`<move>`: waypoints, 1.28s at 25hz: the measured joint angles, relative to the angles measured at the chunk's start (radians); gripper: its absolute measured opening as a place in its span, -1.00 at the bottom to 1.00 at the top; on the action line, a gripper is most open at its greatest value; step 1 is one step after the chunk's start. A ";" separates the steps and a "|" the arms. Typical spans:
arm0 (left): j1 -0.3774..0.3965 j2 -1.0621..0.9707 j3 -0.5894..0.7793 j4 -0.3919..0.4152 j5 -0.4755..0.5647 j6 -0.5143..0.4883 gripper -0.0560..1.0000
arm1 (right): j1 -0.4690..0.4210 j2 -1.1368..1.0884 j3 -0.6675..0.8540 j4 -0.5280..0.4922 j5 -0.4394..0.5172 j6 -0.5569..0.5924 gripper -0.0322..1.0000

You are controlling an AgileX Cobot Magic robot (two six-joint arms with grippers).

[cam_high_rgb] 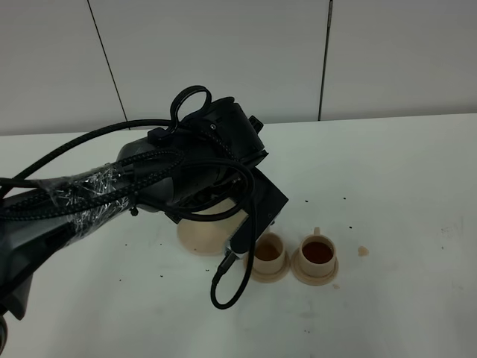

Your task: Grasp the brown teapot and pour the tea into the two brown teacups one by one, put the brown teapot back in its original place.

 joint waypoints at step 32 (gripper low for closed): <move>-0.030 0.000 0.000 0.052 0.000 -0.003 -0.56 | 0.000 0.000 0.000 0.000 0.000 0.000 -0.26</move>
